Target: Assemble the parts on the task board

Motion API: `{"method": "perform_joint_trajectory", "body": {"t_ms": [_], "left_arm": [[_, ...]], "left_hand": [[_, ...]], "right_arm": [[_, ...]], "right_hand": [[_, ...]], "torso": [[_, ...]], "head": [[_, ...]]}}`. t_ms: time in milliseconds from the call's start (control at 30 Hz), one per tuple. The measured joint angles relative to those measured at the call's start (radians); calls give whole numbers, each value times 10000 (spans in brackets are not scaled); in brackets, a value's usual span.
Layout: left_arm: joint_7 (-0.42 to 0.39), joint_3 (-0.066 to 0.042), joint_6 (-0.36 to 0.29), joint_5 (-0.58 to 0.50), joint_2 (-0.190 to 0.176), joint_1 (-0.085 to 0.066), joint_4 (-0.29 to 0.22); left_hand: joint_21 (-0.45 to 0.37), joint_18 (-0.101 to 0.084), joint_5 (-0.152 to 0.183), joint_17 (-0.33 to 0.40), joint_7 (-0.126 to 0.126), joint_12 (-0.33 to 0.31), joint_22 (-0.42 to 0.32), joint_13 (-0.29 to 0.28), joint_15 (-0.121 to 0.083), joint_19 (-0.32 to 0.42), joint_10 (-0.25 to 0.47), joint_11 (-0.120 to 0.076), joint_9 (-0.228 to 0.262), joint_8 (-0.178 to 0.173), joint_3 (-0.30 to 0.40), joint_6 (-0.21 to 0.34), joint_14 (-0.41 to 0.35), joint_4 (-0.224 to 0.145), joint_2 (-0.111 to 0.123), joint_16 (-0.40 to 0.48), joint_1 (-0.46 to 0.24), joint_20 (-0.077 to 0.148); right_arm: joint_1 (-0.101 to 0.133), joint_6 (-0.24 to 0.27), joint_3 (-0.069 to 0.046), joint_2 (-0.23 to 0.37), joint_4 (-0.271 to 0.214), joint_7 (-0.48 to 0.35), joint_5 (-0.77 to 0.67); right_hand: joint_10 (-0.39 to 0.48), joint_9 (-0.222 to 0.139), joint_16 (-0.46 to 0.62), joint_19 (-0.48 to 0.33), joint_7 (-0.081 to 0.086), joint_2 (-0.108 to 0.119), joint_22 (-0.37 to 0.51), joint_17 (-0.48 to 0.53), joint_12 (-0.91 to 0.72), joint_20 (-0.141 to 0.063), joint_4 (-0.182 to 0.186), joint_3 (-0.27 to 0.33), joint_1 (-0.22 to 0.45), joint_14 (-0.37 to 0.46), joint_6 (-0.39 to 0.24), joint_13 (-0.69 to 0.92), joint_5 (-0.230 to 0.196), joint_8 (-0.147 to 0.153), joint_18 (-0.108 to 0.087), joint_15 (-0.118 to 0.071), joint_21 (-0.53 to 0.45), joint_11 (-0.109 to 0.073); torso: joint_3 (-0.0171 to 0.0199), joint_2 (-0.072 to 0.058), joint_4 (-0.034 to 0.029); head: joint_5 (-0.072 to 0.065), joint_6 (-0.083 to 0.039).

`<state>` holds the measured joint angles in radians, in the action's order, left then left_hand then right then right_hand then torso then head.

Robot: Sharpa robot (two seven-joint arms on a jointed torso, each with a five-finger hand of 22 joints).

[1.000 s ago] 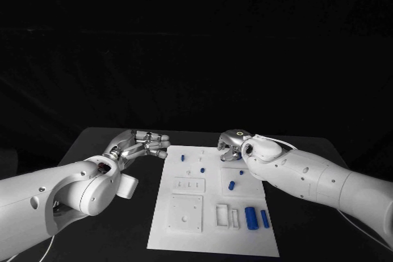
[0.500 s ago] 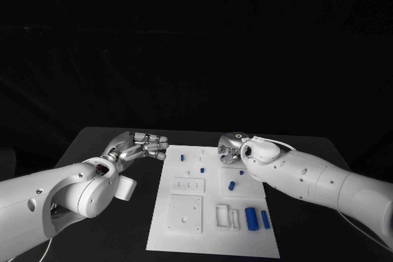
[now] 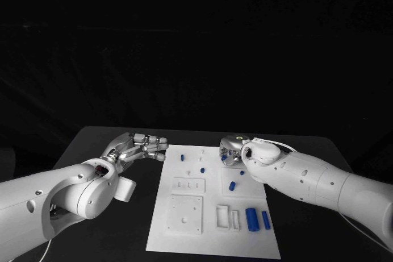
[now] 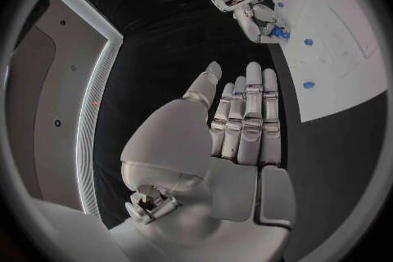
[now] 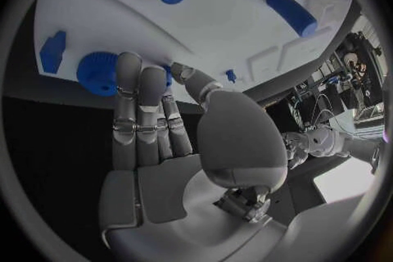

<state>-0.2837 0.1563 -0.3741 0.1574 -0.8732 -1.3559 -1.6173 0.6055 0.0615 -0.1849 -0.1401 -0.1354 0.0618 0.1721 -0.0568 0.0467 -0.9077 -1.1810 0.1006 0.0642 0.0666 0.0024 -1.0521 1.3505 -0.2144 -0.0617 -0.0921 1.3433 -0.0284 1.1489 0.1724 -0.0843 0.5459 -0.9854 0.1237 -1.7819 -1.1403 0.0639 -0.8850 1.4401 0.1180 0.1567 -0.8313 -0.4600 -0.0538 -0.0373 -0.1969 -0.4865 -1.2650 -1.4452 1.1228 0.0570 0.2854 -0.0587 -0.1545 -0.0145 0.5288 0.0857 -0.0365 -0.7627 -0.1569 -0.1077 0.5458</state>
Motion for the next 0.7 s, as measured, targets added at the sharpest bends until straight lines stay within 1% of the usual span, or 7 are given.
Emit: {"method": "perform_joint_trajectory", "body": {"t_ms": [200,300,367,500,567,633,700], "left_arm": [[11,0,7,-2,-8,0,0],[17,0,11,-3,-13,0,-2],[20,0,12,-3,-16,0,-3],[32,0,15,-4,-18,-1,-4],[38,0,17,-5,-18,-1,-4],[47,0,19,-5,-19,-1,-5],[56,-1,21,-6,-22,-1,-6]], "left_hand": [[0,0,0,1,0,0,-44,0,0,0,0,0,0,0,-53,0,0,-3,0,0,0,0],[0,1,0,1,0,0,-45,0,0,0,0,0,0,0,-53,0,0,-3,0,0,0,0],[0,-1,0,1,0,0,-60,0,0,0,0,0,0,0,-53,0,0,-3,0,0,0,0],[0,1,0,1,0,0,-61,0,0,0,0,0,-1,0,-53,0,0,-3,0,0,0,0],[0,0,0,2,0,0,-60,0,0,0,0,-1,-1,0,-53,0,0,-3,0,0,0,0],[0,0,0,2,0,0,-60,0,0,0,-1,-1,-1,0,-52,0,0,-3,0,0,1,0],[0,1,0,2,-36,0,-80,0,0,-27,0,-1,-1,0,-80,36,0,-30,0,0,1,-27]], "right_arm": [[-4,-4,0,16,1,32,-32],[-3,21,0,19,-2,42,-49],[-2,54,-1,20,-11,44,-54],[-3,266,-1,17,-32,48,-68],[-6,408,-1,14,-50,60,-85],[-8,598,0,14,-79,90,-114],[-8,793,0,14,-123,131,-147]], "right_hand": [[-272,7,-75,36,-32,0,-234,-56,0,-36,8,-622,0,17,142,-1,-298,0,26,-18,0,-57],[-548,22,-112,63,-76,-33,-378,-62,0,-63,45,-845,33,38,368,-1,-465,5,76,-38,3,-134],[-792,49,-113,94,-133,-76,-619,-72,2,-94,84,-972,65,63,555,1,-617,-27,91,-81,258,-201],[-1306,161,-114,117,-233,-177,-1269,-72,37,-138,56,-1154,-12,93,998,0,-818,-41,153,-198,967,-330],[-1458,226,-87,18,-288,-189,-1513,-72,35,-237,10,-1340,-28,83,1154,0,-919,-40,170,-286,1161,-369],[-1505,297,-26,-51,-341,-200,-1724,-81,15,-305,5,-1454,-41,96,1234,0,-970,-39,249,-299,1304,-324],[-1524,367,23,-95,-343,-215,-1942,-122,-2,-349,13,-1530,-57,56,1235,0,-1072,-39,319,-340,1357,-306]], "torso": [[-5,-20,-1],[-12,-32,-3],[-11,-38,-5],[-17,-51,-4],[-17,-54,-5],[-24,-58,-10],[-27,-60,-12]], "head": [[9,6],[1,6],[-1,5],[-1,0],[5,1],[5,4],[4,2]]}}
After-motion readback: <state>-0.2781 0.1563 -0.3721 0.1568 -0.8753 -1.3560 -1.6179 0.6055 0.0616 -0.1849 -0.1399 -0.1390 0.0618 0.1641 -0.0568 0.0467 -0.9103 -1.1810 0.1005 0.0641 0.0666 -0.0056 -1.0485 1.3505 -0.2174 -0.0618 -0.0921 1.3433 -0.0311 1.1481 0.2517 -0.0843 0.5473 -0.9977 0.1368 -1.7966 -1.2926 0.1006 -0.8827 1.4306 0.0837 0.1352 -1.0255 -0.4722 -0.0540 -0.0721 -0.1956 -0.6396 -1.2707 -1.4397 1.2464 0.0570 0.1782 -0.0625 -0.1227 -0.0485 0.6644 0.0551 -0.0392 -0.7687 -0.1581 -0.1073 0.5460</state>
